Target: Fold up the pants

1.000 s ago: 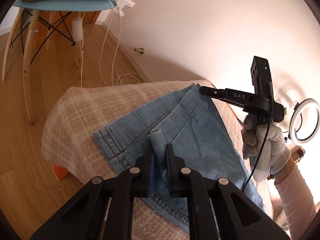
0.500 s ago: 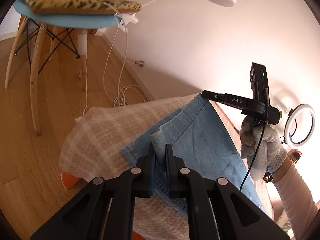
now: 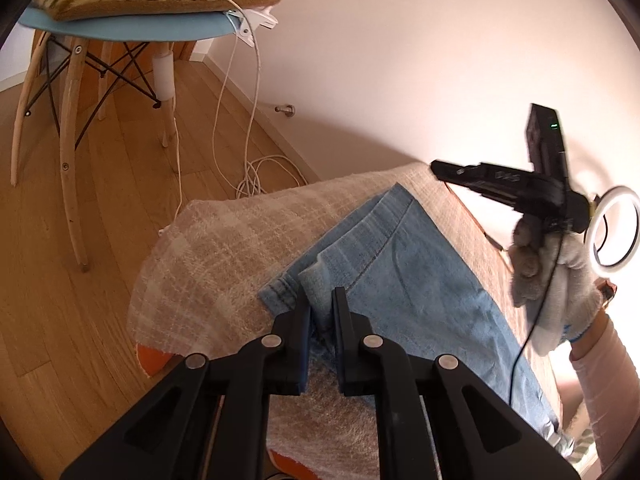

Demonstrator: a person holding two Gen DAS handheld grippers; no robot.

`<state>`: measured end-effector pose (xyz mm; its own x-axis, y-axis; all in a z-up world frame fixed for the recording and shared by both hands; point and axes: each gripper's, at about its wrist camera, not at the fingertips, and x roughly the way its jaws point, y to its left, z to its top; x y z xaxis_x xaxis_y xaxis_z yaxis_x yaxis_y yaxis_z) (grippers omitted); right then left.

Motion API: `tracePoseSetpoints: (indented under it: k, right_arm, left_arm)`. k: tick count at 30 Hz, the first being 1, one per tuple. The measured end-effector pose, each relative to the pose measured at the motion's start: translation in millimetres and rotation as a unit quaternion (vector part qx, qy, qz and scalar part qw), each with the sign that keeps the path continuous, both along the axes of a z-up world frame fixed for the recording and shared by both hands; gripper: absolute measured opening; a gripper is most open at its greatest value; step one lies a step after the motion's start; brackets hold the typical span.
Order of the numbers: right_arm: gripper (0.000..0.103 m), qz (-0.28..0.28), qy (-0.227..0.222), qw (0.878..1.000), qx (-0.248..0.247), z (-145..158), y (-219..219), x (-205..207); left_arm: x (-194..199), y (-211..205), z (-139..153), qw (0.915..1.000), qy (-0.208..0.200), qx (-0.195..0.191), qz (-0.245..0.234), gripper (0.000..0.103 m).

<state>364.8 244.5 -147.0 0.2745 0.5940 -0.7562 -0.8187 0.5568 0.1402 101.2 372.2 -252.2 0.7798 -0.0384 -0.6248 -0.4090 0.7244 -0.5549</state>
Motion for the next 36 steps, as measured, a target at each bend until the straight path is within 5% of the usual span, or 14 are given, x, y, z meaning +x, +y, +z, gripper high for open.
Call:
tracePoseSetpoints:
  k: [4,14,22,25,26,27,29,33,34,36]
  right_arm:
    - [0.049,-0.020,0.004,1.000,0.016,23.3,-49.6,-18.9]
    - [0.055,-0.068,-0.003,0.997,0.029,50.8,-179.2,-94.9]
    - [0.055,-0.120,0.005,0.991,0.062,63.8,-270.7,-154.1]
    - [0.055,-0.156,-0.005,0.985,0.075,72.4,-316.3,-182.4]
    - [0.055,-0.168,-0.005,0.982,0.081,75.3,-329.2,-189.0]
    - [0.055,-0.182,-0.006,0.979,0.087,78.6,-346.8,-198.4]
    - [0.055,-0.216,-0.011,0.972,0.089,85.8,-381.9,-216.0]
    - [0.055,-0.291,-0.023,0.951,0.100,101.7,-457.5,-255.5]
    - [0.055,-0.309,-0.027,0.945,0.105,105.6,-476.9,-266.5]
    - [0.055,-0.338,-0.034,0.934,0.109,112.2,-508.0,-285.3]
  left_arm:
    - [1.9,-2.8,11.4,0.9990,0.032,0.027,-0.016,0.012]
    - [10.0,-3.2,11.2,0.9928,0.108,-0.033,-0.042,0.013]
    - [25.2,-6.5,9.1,0.9877,0.145,-0.035,-0.048,0.018]
    - [35.8,-12.2,13.3,0.9843,0.155,-0.036,-0.075,0.042]
    - [39.8,-16.1,14.6,0.9838,0.154,-0.033,-0.086,0.058]
    - [43.6,-22.8,15.8,0.9830,0.155,-0.022,-0.096,0.071]
    - [48.5,-38.2,18.5,0.9791,0.181,0.030,-0.088,0.072]
    - [59.6,-66.9,20.3,0.9513,0.261,0.145,-0.076,0.072]
    - [58.9,-72.3,22.5,0.9499,0.258,0.159,-0.075,0.072]
    - [55.8,-72.0,26.0,0.9614,0.228,0.126,-0.088,0.072]
